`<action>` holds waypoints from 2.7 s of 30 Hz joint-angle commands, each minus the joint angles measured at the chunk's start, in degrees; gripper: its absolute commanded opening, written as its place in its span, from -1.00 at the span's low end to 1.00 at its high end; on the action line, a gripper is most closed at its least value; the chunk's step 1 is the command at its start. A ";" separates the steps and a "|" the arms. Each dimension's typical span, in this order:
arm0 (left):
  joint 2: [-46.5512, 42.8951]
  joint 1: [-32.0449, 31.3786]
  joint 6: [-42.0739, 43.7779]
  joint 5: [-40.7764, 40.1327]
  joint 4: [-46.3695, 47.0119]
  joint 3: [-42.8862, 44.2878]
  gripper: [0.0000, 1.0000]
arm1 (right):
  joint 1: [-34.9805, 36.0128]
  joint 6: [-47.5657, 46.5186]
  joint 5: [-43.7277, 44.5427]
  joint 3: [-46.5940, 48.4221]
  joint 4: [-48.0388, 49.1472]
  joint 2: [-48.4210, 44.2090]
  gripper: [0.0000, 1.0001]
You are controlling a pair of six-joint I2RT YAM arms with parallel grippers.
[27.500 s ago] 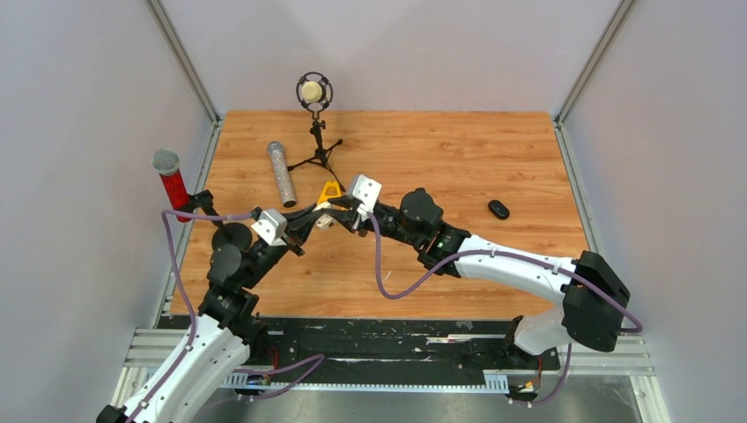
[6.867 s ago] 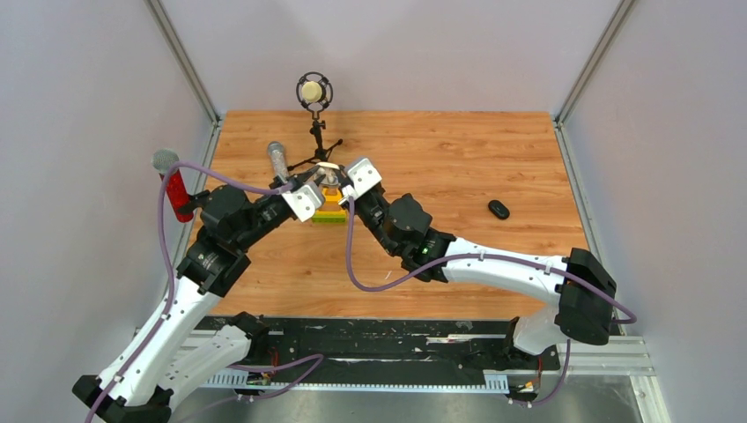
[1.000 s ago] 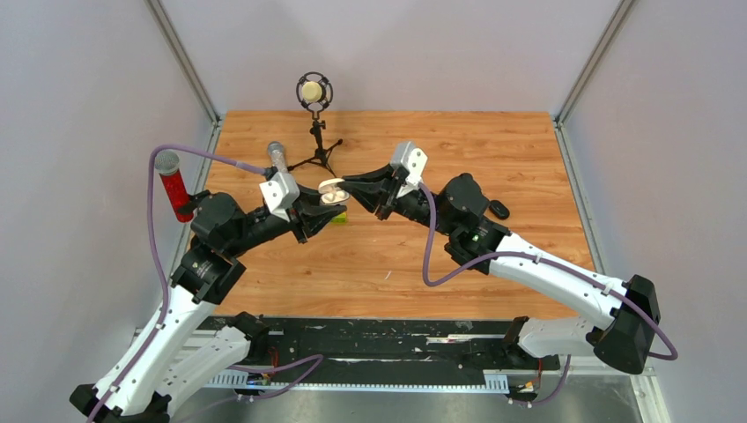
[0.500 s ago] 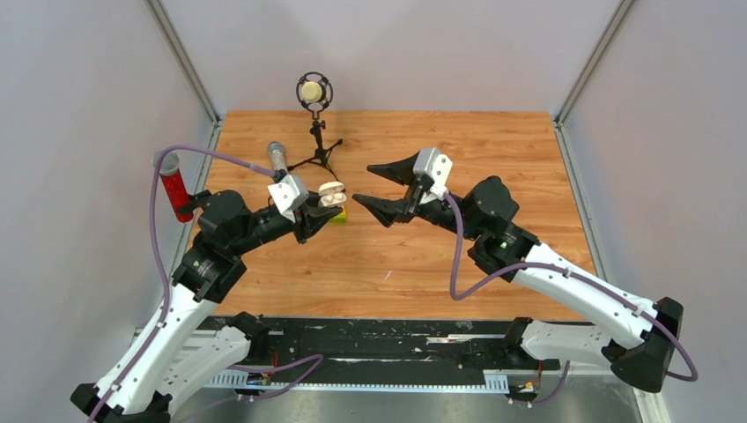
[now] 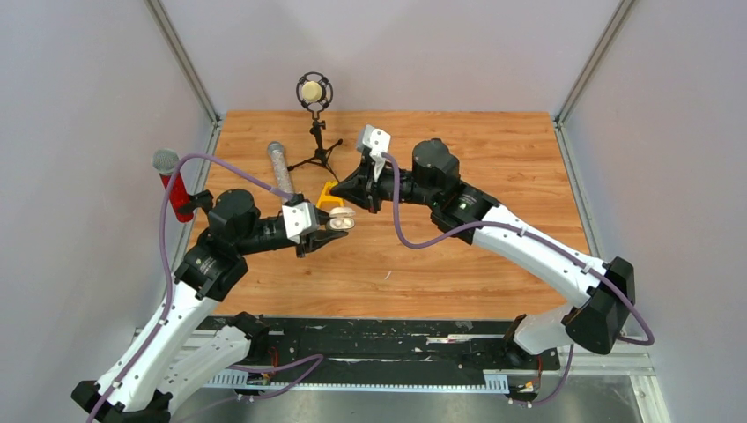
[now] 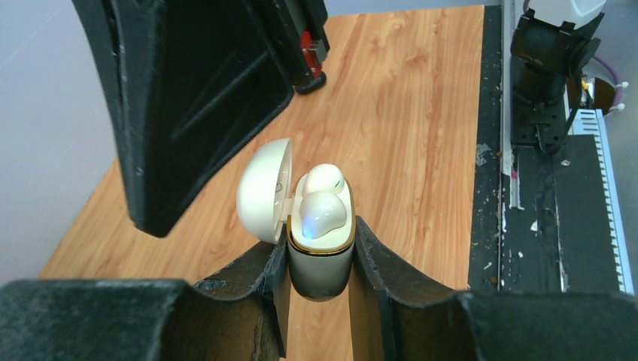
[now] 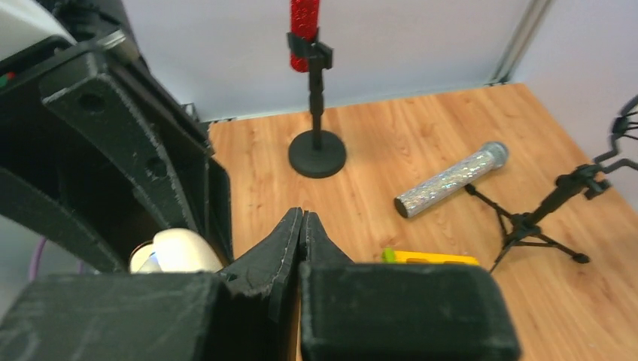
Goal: Insert the wireless bluetooth earbuds into the charging case
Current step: Close the charging case at the center of the board, then place the charging case at the center of the board.
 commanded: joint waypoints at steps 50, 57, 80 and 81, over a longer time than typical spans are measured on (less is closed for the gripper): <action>7.13 9.36 -4.75 16.09 1.76 1.68 -1.00 | -5.27 -2.32 -23.93 0.19 -9.61 0.79 -0.24; 7.28 9.24 -5.98 16.62 4.13 1.39 -1.00 | -4.47 -2.91 -24.33 1.48 -10.63 3.15 -0.50; 7.13 9.10 -11.38 12.56 7.60 0.63 -0.52 | -3.47 -2.81 -25.57 3.39 -11.90 4.94 -1.00; 7.00 9.10 -11.86 8.82 7.53 0.40 -0.19 | -3.88 -2.30 -25.36 3.13 -11.89 4.78 -1.00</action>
